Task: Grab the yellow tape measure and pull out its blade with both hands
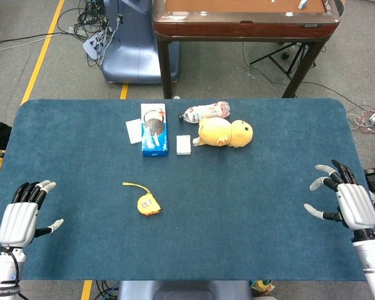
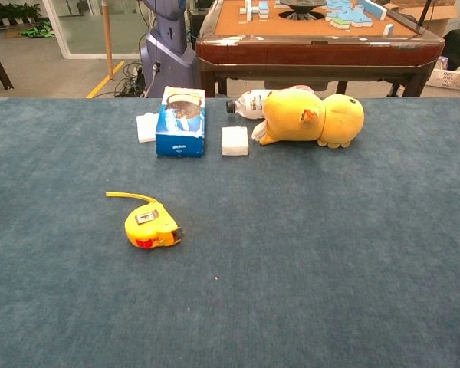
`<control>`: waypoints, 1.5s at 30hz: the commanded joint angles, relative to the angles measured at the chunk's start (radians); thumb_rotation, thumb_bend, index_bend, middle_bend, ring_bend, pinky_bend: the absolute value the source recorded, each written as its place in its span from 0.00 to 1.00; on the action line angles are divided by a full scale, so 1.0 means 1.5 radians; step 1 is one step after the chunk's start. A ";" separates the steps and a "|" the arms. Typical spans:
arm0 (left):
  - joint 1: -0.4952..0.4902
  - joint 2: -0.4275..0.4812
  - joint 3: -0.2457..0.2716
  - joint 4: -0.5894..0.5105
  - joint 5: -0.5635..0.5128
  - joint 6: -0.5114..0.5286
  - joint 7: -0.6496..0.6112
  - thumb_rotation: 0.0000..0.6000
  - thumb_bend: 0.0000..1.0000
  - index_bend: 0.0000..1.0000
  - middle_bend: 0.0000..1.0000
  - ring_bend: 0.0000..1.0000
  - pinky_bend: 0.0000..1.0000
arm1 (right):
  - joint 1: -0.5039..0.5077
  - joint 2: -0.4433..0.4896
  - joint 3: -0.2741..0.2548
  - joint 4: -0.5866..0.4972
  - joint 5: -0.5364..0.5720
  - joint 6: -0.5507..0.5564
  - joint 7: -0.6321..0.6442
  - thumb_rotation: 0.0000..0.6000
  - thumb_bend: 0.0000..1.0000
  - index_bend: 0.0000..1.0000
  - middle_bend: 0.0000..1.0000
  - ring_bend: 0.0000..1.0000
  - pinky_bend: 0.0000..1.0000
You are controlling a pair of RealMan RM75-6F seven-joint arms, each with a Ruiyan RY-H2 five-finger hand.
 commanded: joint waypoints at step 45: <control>-0.417 -0.120 -0.045 0.150 -0.050 -0.574 -0.161 1.00 0.12 0.21 0.20 0.04 0.00 | 0.019 0.077 0.044 -0.064 0.047 -0.014 -0.006 1.00 0.23 0.48 0.20 0.02 0.00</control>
